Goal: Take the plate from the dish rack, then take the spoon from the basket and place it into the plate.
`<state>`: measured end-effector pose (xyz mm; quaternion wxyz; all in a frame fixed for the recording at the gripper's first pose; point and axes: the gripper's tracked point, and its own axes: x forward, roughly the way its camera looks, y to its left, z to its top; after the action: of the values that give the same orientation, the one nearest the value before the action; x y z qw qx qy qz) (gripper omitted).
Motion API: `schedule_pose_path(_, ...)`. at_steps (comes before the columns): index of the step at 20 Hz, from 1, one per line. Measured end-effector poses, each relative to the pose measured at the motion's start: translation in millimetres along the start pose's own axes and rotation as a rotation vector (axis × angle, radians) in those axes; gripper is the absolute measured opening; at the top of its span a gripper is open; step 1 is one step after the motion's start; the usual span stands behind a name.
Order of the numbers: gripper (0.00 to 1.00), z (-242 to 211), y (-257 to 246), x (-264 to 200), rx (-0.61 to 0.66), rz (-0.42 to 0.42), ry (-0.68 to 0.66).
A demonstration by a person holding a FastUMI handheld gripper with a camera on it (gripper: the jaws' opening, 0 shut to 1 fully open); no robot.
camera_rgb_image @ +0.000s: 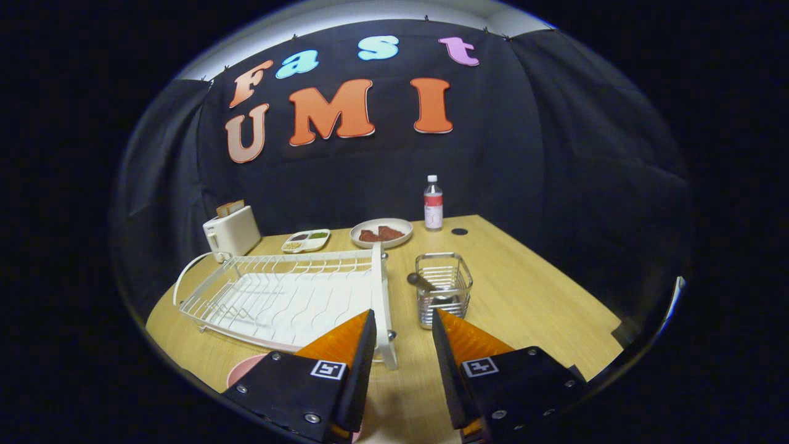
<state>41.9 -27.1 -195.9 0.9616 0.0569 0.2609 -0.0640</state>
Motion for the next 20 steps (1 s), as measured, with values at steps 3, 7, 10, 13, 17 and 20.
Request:
schedule_pose_path(3, 0.54, 10.6, -10.8, 20.5, -0.035, -0.065, -0.063)
schedule_pose_path(7, 0.54, -1.7, -10.2, 44.7, -0.101, -0.084, -0.054)
schedule_pose_path(10, 0.51, 2.9, -17.0, 56.6, -0.127, -0.112, -0.07)
schedule_pose_path(13, 0.42, -2.8, -16.4, 63.9, -0.154, -0.108, -0.056)
schedule_pose_path(17, 0.16, -10.0, -18.9, 63.7, -0.163, -0.12, -0.057)
schedule_pose_path(20, 0.12, -2.5, -20.9, 63.0, -0.125, -0.106, -0.081)
